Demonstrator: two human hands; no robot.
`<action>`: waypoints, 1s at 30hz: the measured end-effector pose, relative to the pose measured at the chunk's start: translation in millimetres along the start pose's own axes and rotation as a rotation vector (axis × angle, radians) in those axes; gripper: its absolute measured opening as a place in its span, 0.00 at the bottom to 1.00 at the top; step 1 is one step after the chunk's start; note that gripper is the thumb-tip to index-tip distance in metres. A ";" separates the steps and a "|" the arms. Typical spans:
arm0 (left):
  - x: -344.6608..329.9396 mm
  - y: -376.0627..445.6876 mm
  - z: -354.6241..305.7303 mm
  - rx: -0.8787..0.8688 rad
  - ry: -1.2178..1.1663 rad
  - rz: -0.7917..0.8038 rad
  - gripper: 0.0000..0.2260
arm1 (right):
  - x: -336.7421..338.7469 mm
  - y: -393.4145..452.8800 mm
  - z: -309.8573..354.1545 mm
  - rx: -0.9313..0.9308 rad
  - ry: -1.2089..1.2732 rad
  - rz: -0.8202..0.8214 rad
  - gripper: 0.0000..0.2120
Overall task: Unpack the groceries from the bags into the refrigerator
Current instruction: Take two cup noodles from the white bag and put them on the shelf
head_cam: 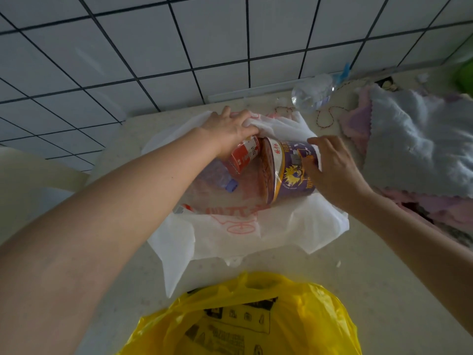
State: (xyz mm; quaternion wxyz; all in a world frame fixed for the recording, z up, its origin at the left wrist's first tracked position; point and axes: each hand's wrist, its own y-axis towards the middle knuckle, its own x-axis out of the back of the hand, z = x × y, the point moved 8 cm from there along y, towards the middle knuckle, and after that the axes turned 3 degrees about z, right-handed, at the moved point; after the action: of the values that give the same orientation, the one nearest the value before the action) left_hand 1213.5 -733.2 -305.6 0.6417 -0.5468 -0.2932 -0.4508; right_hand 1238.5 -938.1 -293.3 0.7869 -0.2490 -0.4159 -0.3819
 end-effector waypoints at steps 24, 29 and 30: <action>-3.5 -143.7 -17.2 -0.097 -0.225 -0.343 0.44 | -0.5 -41.2 46.8 -0.213 0.006 0.180 0.47; 19.4 -206.6 -24.3 0.101 -0.516 -0.442 0.38 | 27.8 -74.4 62.9 -0.164 0.129 0.103 0.45; 22.6 -223.2 -25.3 0.172 -0.591 -0.471 0.38 | 32.4 -80.6 63.4 -0.170 0.149 0.095 0.43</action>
State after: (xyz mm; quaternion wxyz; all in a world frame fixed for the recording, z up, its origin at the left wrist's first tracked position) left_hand 1019.4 -762.5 -194.1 0.4521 -0.5152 -0.6197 -0.3824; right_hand 1155.7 -952.9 -226.4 0.8088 -0.3052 -0.3103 -0.3956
